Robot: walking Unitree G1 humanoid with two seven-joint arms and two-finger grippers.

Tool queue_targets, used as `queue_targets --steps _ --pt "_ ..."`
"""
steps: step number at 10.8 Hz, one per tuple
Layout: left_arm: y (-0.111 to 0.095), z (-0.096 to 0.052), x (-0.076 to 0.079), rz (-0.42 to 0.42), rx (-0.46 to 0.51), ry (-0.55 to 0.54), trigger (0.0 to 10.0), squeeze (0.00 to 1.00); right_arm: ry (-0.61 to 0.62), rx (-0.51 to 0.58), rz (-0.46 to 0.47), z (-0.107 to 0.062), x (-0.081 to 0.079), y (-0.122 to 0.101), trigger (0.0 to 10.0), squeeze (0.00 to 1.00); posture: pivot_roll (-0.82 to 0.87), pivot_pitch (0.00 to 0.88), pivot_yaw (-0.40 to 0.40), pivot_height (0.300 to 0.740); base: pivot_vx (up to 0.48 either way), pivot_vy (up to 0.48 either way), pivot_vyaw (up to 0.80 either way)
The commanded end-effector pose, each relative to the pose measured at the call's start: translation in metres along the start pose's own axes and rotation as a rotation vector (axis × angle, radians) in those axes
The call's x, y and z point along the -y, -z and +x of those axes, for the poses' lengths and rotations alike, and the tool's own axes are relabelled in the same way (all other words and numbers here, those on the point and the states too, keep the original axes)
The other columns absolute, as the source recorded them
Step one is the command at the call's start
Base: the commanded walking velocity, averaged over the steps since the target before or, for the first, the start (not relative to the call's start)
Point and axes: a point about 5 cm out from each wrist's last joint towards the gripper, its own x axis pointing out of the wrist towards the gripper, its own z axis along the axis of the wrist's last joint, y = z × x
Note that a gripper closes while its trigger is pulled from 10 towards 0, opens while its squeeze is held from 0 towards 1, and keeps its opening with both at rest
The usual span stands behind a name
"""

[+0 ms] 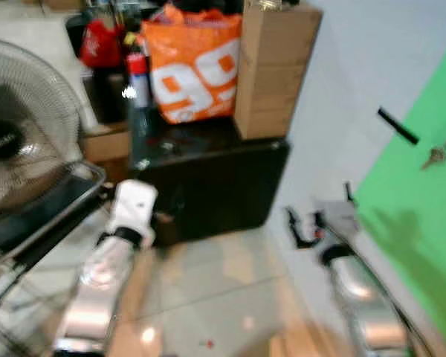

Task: Hang keys on a hook

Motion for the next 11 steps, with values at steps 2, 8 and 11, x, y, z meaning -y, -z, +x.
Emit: queue_targets --steps 2,8,11 --pt "-0.005 0.006 0.007 -0.008 0.012 0.026 10.0 0.0 0.043 -0.007 -0.01 -0.004 0.012 0.001 10.0 1.0 -0.06 0.0 0.004 0.74 0.412 0.0 0.4" --pt "-0.008 0.008 0.011 0.012 0.016 0.033 10.0 0.0 0.069 -0.006 -0.038 -0.006 0.027 -0.006 10.0 1.0 -0.06 0.0 -0.023 0.74 0.412 0.0 0.13" --pt "-0.006 0.008 0.01 0.012 0.01 0.03 10.0 0.0 0.062 -0.011 -0.063 -0.005 0.029 -0.007 10.0 1.0 -0.08 0.0 -0.022 0.74 0.41 0.0 0.0"
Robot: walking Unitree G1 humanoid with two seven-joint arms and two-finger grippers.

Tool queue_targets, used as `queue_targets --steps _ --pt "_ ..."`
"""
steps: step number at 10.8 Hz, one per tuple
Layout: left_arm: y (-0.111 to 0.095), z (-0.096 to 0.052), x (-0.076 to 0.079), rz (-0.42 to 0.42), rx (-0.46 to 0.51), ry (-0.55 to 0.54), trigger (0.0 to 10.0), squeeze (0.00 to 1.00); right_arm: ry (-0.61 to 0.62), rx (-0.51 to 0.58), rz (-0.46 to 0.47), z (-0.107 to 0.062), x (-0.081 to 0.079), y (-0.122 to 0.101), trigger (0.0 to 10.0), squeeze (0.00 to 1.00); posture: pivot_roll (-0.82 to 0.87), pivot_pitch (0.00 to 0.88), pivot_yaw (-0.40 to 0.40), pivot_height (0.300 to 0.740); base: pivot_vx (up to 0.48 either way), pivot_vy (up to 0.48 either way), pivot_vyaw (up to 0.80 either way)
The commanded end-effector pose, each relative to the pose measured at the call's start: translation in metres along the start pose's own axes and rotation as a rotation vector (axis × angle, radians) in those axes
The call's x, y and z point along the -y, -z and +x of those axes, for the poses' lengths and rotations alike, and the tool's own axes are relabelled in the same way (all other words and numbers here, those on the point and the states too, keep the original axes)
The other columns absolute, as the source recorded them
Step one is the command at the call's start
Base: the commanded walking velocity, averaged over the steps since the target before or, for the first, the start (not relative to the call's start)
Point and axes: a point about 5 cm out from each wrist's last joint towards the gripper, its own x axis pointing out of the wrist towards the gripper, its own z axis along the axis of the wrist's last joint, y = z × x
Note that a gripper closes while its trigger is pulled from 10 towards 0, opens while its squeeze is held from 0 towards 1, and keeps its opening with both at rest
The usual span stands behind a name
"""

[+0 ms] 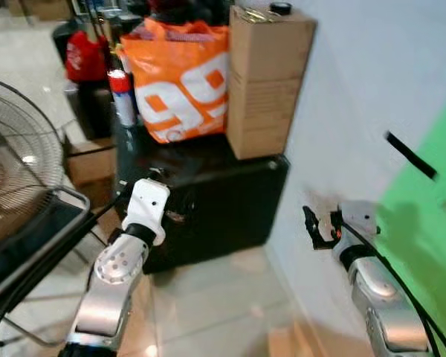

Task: Hang keys on a hook

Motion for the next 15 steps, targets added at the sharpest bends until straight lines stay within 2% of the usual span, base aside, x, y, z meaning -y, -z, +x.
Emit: queue_targets --steps 1,5,10,15 --pt "0.0006 0.0008 -0.0081 0.018 -0.005 -0.026 10.0 0.0 -0.031 0.025 0.006 0.0022 -0.0074 -0.0075 10.0 1.0 -0.08 0.0 -0.024 0.74 0.409 0.0 0.0" --pt "-0.0042 0.0036 -0.0089 0.023 0.009 -0.028 10.0 0.0 -0.05 0.022 0.01 0.0022 -0.0115 -0.0081 10.0 1.0 -0.06 0.0 -0.036 0.74 0.413 0.0 0.0" --pt "-0.0024 -0.0018 -0.0081 0.035 -0.006 0.001 10.0 0.0 -0.076 0.032 0.0 0.007 -0.0169 -0.0113 10.0 1.0 -0.05 0.0 -0.023 0.74 0.413 0.0 0.8" --pt "0.0001 0.0027 -0.006 0.047 -0.022 0.049 10.0 0.0 -0.042 0.027 -0.036 0.0039 -0.0096 -0.0097 10.0 1.0 -0.08 0.0 0.0 0.74 0.409 0.0 0.0"
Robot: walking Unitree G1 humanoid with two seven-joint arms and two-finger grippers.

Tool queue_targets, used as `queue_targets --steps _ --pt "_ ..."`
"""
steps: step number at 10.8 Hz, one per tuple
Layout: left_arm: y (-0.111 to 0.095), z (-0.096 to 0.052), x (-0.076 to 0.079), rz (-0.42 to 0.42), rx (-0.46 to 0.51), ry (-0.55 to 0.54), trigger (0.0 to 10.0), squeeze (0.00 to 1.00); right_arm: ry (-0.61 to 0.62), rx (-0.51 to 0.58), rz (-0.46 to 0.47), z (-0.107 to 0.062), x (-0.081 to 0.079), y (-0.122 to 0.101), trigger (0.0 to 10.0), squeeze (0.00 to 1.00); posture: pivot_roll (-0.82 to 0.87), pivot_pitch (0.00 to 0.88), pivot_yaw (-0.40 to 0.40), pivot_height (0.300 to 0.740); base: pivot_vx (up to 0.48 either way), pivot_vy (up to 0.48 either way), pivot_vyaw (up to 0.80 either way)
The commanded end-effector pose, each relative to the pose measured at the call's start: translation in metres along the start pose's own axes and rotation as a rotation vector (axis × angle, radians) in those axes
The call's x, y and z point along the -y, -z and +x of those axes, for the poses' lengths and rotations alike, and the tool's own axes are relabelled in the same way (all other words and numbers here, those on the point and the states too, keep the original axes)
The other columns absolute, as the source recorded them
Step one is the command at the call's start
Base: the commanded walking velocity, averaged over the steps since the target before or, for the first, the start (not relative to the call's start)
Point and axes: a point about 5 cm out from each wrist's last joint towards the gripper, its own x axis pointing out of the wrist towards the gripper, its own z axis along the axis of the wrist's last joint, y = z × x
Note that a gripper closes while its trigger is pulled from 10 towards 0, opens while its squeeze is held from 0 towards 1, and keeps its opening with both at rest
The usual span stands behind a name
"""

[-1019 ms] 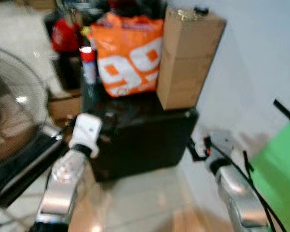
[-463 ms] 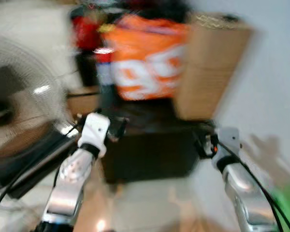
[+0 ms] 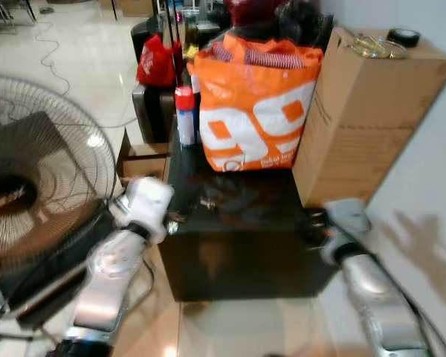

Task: Hang keys on a hook

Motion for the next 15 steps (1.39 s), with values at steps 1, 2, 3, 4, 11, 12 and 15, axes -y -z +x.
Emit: queue_targets --steps 1,2,3,4,11,12,15 --pt "0.002 -0.002 -0.005 0.002 -0.016 -0.003 10.0 0.0 -0.034 0.023 -0.021 0.002 -0.009 -0.007 10.0 1.0 -0.08 0.0 0.004 0.74 0.409 0.0 0.0" --pt "0.002 -0.002 -0.005 -0.009 -0.016 -0.003 10.0 0.0 -0.038 0.022 -0.039 0.002 -0.009 -0.007 10.0 1.0 -0.09 0.0 0.004 0.74 0.405 0.0 0.0" --pt "0.002 -0.001 -0.003 -0.017 -0.013 -0.001 10.0 0.0 -0.044 0.017 -0.041 0.002 -0.008 -0.006 10.0 1.0 -0.08 0.0 0.002 0.74 0.405 0.0 0.0" --pt "0.002 -0.001 -0.001 -0.018 -0.013 0.004 10.0 0.0 -0.062 0.016 -0.049 0.001 -0.008 -0.005 10.0 1.0 -0.08 0.0 0.001 0.74 0.409 0.0 0.0" --pt "0.015 -0.013 0.002 0.081 -0.096 0.126 10.0 0.0 -0.254 -0.151 -0.265 0.012 -0.006 0.018 10.0 1.0 -0.06 0.0 -0.016 0.74 0.267 0.0 0.23" --pt "0.018 -0.013 0.009 0.115 -0.109 0.2 10.0 0.0 -0.297 -0.213 -0.297 0.013 -0.005 0.027 10.0 0.48 -0.06 0.0 -0.018 0.74 0.0 0.0 0.0" --pt "0.025 -0.011 0.021 0.137 -0.134 0.345 10.0 0.0 -0.37 -0.271 -0.35 0.019 -0.003 0.035 10.0 0.0 -0.07 0.0 -0.024 0.74 0.0 0.0 0.0"
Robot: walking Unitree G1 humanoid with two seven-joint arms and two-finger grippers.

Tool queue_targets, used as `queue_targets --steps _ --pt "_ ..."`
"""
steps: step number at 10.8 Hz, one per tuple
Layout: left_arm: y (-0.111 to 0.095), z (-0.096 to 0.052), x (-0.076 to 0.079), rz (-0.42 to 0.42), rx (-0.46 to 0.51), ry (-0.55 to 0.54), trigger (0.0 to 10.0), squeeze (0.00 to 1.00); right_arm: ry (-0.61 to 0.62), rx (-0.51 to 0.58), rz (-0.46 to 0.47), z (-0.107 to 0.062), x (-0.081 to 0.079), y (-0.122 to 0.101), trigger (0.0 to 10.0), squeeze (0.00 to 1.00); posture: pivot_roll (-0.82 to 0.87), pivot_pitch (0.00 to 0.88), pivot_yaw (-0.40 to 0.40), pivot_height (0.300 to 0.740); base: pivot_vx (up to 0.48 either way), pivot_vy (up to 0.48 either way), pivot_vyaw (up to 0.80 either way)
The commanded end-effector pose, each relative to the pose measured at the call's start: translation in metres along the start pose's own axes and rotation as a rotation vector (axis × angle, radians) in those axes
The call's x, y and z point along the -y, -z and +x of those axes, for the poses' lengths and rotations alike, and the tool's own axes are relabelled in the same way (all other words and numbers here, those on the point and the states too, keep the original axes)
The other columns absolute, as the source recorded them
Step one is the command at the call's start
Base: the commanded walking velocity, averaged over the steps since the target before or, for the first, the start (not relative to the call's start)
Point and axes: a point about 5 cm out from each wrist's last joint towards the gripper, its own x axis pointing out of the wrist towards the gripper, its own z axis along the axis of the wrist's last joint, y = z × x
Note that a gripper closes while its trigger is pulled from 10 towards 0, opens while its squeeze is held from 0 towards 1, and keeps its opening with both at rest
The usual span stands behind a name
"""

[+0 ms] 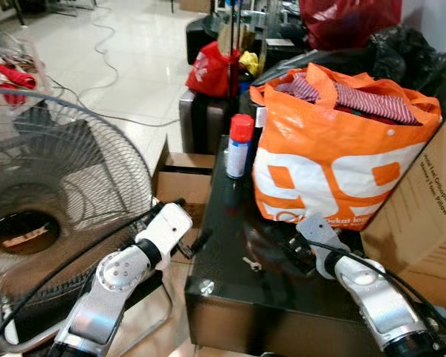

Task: Hang keys on a hook

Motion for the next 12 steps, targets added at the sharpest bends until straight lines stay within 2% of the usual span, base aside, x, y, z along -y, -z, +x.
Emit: queue_targets --steps 1,2,3,5,9,10,11,12 --pt "-0.004 0.003 0.002 0.002 0.012 0.044 10.0 0.0 -0.06 -0.023 -0.016 0.002 -0.003 0.0 10.0 0.0 -0.07 0.0 -0.029 0.74 0.0 0.0 0.0" --pt "0.003 0.003 0.012 -0.032 -0.022 0.151 10.0 0.0 -0.185 -0.06 -0.058 0.005 -0.016 0.008 10.0 0.0 -0.08 0.0 -0.034 0.74 0.0 0.0 0.0" --pt "0.009 0.002 0.019 -0.042 -0.053 0.214 10.0 0.0 -0.211 -0.068 -0.078 0.009 -0.02 0.011 10.0 0.0 -0.08 0.0 -0.036 0.74 0.0 0.0 0.0" --pt "0.024 -0.002 0.025 -0.036 -0.131 0.272 10.0 0.0 -0.208 -0.072 -0.088 0.016 -0.026 0.012 10.0 0.0 -0.09 0.04 -0.04 0.74 0.0 0.0 0.0" --pt "0.035 -0.018 0.035 -0.028 -0.187 0.302 10.0 0.0 -0.203 -0.063 -0.032 0.032 -0.044 0.016 10.0 0.0 -0.06 0.097 -0.06 0.74 0.0 0.0 0.0" --pt "0.035 -0.021 0.035 -0.03 -0.195 0.299 10.0 0.0 -0.209 -0.047 0.008 0.036 -0.049 0.013 10.0 0.0 -0.05 0.107 -0.06 0.74 0.0 0.0 0.0" --pt "0.035 -0.021 0.035 -0.03 -0.195 0.298 10.0 0.0 -0.212 -0.047 0.01 0.038 -0.051 0.013 9.1 0.0 -0.05 0.11 -0.061 0.74 0.0 0.0 0.0" --pt "0.034 -0.023 0.035 -0.028 -0.196 0.295 10.0 0.0 -0.223 -0.051 0.007 0.041 -0.056 0.015 4.9 0.0 -0.05 0.126 -0.062 0.74 0.0 0.0 0.0"
